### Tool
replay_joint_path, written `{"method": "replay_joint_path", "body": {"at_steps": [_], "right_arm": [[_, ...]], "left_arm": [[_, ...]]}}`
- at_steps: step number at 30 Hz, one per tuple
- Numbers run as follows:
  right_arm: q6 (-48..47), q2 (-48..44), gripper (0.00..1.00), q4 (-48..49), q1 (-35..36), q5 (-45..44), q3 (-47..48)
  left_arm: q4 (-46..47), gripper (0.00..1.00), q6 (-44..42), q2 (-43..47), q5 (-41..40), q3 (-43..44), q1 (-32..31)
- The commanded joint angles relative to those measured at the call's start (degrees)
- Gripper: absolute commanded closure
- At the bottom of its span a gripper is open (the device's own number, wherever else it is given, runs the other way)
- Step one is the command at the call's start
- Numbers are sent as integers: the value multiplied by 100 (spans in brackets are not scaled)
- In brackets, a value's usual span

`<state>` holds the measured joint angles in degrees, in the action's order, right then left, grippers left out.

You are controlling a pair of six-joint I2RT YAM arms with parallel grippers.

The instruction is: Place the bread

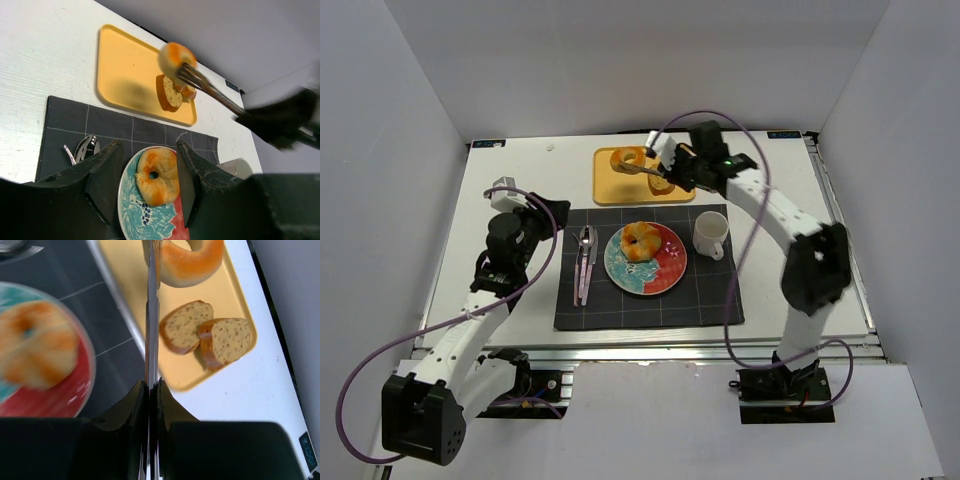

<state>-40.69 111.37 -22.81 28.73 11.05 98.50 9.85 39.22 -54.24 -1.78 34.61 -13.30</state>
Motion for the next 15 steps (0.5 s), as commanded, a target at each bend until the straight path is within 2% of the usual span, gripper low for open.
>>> {"method": "replay_joint_path", "body": {"at_steps": [1, 2, 3, 8, 11, 15], "right_arm": [[35, -1528, 100, -189, -25, 1170, -864], [-87, -1792, 100, -285, -34, 1267, -1511], [-132, -2316, 100, -347, -17, 1477, -1796], [-413, -3445, 100, -804, 18, 1655, -3193], [-519, -3894, 100, -839, 36, 1462, -3625], [-511, -3939, 98, -752, 54, 1321, -3837]], "left_arm": [[8, 43, -46, 238, -68, 99, 29], [17, 43, -38, 247, -68, 72, 29], [52, 43, -11, 256, -59, 55, 29], [210, 43, 68, 221, 46, -51, 21], [289, 43, 86, 124, 134, -33, 29], [351, 43, 94, 45, 169, -25, 29]]}}
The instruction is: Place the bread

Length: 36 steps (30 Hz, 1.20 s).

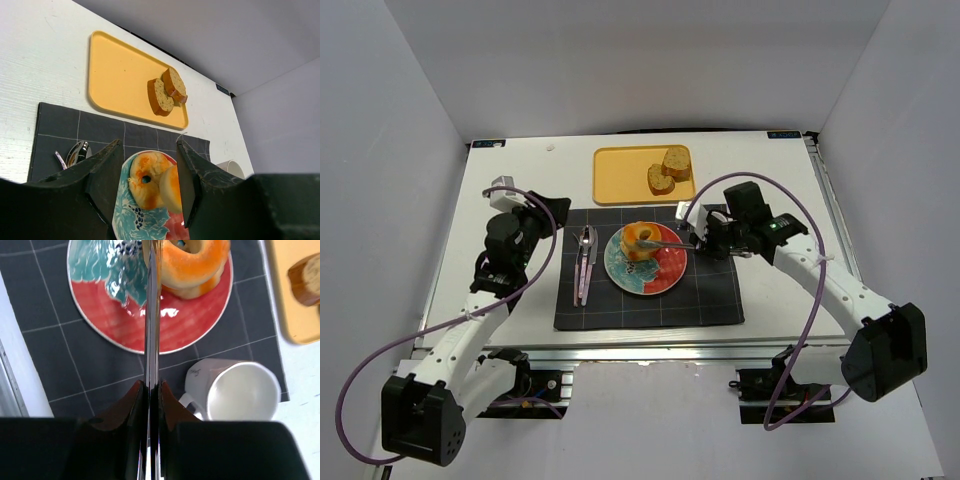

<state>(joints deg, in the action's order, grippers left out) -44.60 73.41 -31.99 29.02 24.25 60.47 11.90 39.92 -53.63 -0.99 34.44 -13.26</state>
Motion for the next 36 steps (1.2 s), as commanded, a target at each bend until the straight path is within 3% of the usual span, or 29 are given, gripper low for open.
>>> {"method": "replay_joint_path", "body": {"at_steps": [1, 16, 19, 21, 26, 36], "right_arm": [[-102, -142, 97, 219, 17, -25, -61], [-14, -64, 85, 808, 271, -263, -474], [-5, 33, 77, 826, 324, -360, -562], [-14, 51, 66, 826, 368, -386, -641], [-84, -45, 55, 738, 403, -351, -685], [-119, -265, 53, 413, 403, -175, -405]], "left_arm": [[155, 43, 33, -8, 91, -7, 25], [5, 43, 112, 467, 12, -236, 25], [-39, 43, 86, 458, 20, -201, 25], [-83, 43, 68, 476, 12, -192, 25], [-57, 43, 68, 476, 3, -235, 25], [49, 43, 51, 283, 38, -174, 34]]}}
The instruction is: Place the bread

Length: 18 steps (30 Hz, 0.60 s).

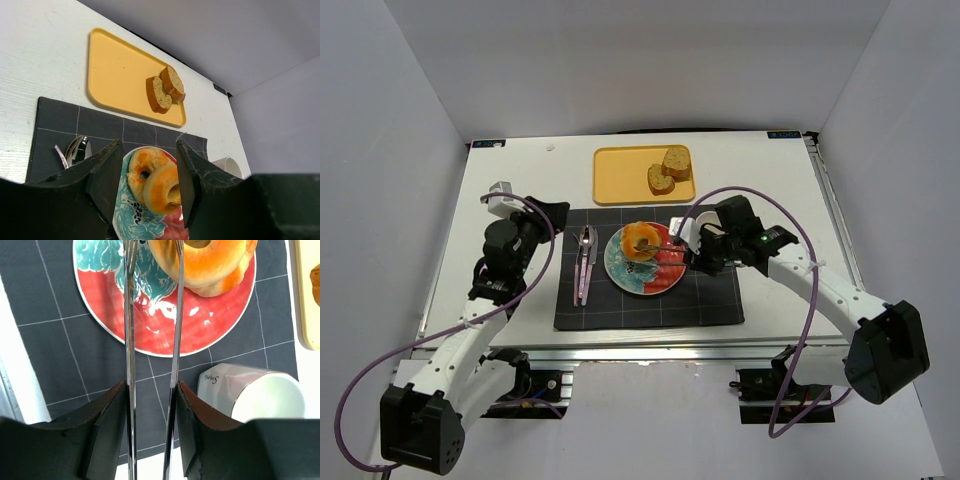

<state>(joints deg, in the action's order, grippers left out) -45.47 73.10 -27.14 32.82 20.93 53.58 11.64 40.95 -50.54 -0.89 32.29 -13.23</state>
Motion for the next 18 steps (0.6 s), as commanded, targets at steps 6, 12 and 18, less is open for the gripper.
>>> {"method": "replay_joint_path", "body": {"at_steps": [6, 12, 18], "right_arm": [[47, -437, 52, -275, 23, 315, 521], [573, -481, 64, -29, 14, 368, 732], [1889, -358, 94, 568, -740, 298, 1258]], "left_arm": [[128, 43, -43, -131, 53, 84, 31], [199, 44, -26, -263, 80, 154, 23], [251, 52, -43, -359, 80, 233, 31]]}}
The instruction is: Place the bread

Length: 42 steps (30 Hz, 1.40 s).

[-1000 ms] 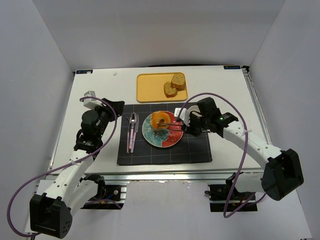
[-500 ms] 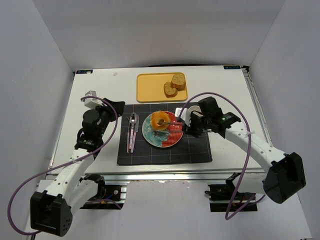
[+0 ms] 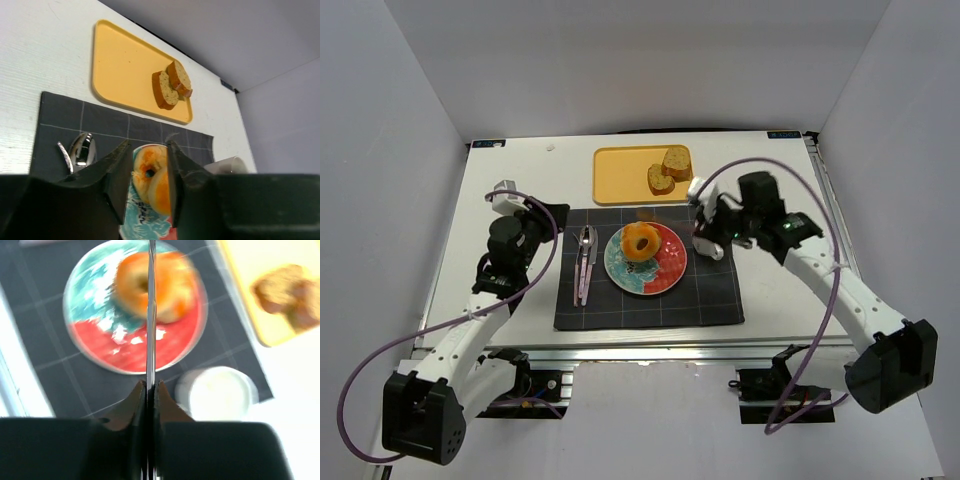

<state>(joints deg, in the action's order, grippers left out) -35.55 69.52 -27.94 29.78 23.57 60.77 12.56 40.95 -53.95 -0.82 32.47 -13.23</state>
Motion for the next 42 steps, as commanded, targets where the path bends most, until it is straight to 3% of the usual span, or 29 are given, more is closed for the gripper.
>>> {"method": "replay_joint_path", "body": {"at_steps": [1, 5, 7, 12, 18, 20, 22, 24, 27, 28, 30, 31, 34, 38, 42], "right_arm": [[1118, 114, 100, 746, -951, 51, 619], [2015, 474, 100, 1045, -2299, -212, 804], [2366, 720, 100, 1159, -2932, -457, 682], [2746, 1370, 100, 1545, -3917, -1064, -55], [2966, 1985, 88, 2592, -4129, -1426, -891], [2992, 2118, 85, 2680, -4129, -1417, -953], [2958, 2329, 75, 2689, -4129, -1452, -945], [2783, 2530, 68, 2558, -4129, -1461, -883], [2519, 2663, 50, 2364, -4129, -1452, -822], [2457, 2646, 34, 2338, -4129, -1443, -839], [2334, 2533, 32, 2320, -4129, -1408, -848], [2255, 2480, 11, 2294, -4129, -1408, -848], [2062, 2207, 11, 2145, -4147, -1285, -751], [1701, 1716, 11, 1732, -4147, -1180, -330], [1683, 1285, 11, 1696, -4147, -1136, 171]], "left_arm": [[212, 59, -26, -36, 73, 216, 23], [335, 91, 1, -159, 345, 216, 31], [405, 93, 18, -264, 398, 242, 23], [528, 87, 36, -449, 513, 304, 31], [590, 76, 54, -581, 592, 313, 23], [546, 66, 36, -599, 592, 313, 23], [459, 51, 1, -625, 566, 313, 31], [344, 43, -52, -695, 557, 339, 31], [178, 35, -148, -888, 635, 383, 31], [90, 35, -262, -976, 697, 418, 23], [-217, 35, -403, -1291, 785, 602, 23], [-253, 36, -464, -1371, 855, 646, 23], [-228, 40, -500, -1600, 1022, 743, 23], [-219, 58, -544, -1811, 1329, 875, 23], [-184, 65, -527, -1996, 1584, 937, 5]]}}
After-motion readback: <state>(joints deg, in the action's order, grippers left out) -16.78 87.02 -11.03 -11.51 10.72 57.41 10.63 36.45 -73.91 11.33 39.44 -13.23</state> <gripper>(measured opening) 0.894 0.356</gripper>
